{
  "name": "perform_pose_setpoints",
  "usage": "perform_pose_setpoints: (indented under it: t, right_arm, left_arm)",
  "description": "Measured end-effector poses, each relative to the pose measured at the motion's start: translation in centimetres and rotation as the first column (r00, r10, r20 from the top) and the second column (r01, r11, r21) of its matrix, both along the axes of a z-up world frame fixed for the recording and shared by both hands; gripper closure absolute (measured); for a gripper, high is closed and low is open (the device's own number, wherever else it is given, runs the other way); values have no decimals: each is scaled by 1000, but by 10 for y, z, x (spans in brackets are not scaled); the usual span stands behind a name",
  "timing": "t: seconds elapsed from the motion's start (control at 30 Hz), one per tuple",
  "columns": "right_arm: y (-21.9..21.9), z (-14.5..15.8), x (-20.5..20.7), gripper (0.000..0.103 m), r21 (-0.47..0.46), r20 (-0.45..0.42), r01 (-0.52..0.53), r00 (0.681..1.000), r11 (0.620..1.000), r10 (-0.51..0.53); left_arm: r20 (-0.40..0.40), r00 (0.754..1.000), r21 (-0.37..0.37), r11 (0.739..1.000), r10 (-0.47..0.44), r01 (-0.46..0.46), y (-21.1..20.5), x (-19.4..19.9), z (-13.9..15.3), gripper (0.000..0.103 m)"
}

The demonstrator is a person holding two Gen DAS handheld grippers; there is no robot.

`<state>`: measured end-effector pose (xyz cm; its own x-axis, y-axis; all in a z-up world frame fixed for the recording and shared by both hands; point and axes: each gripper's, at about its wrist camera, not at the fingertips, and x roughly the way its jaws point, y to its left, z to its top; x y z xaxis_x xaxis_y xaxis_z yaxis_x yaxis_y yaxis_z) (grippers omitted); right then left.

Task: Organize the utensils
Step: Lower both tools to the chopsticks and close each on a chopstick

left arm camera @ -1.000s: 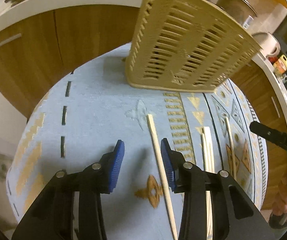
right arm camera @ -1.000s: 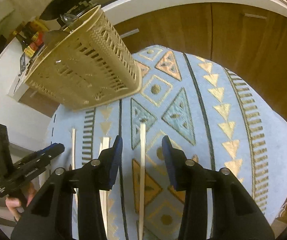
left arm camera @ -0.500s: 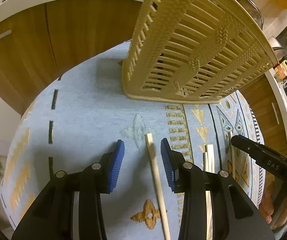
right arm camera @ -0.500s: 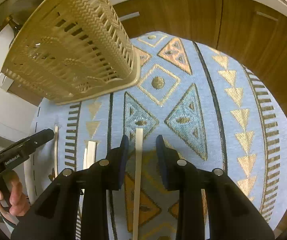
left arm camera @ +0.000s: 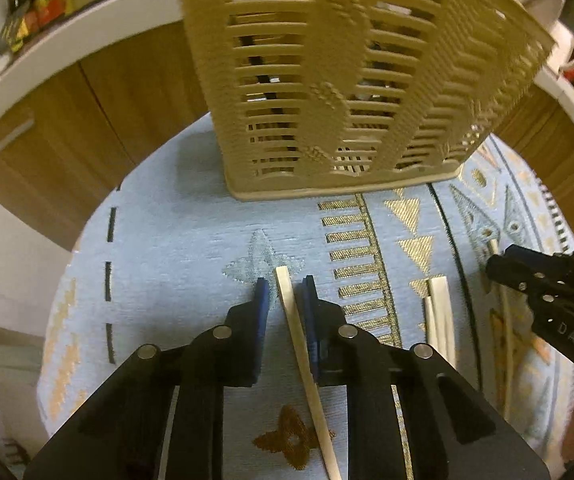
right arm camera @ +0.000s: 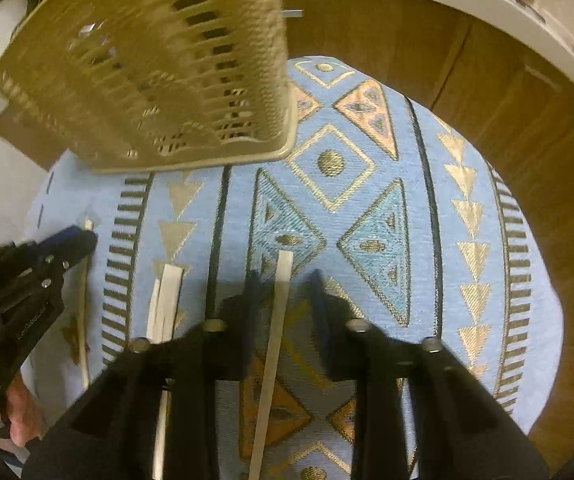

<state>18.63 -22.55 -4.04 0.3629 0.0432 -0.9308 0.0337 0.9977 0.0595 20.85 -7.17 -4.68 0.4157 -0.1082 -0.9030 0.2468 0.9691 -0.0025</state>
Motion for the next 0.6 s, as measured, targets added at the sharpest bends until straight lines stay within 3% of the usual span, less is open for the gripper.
perform_pose_setpoints:
  t: [0.03, 0.2, 0.27, 0.43, 0.6]
  right_arm:
    - [5, 0, 0, 96, -11, 1, -16, 1000, 1000, 16]
    - [16, 1, -2, 97, -4, 17, -40, 999, 999, 40]
    - [17, 5, -7, 97, 27, 39, -45, 998, 999, 44]
    - [15, 26, -31, 97, 75, 141, -80, 988, 994, 69]
    - [11, 56, -66, 97, 68, 295, -131, 950, 989, 105]
  left_arm:
    - [11, 1000, 16, 1000, -1, 1, -6, -2, -1, 97]
    - [38, 999, 7, 1000, -8, 8, -11, -8, -1, 99]
    - [32, 999, -82, 996, -20, 22, -4, -13, 0, 99]
    - [110, 993, -201, 977, -43, 65, 10, -30, 19, 99]
    - [214, 976, -311, 945, -31, 98, 25, -49, 47, 99]
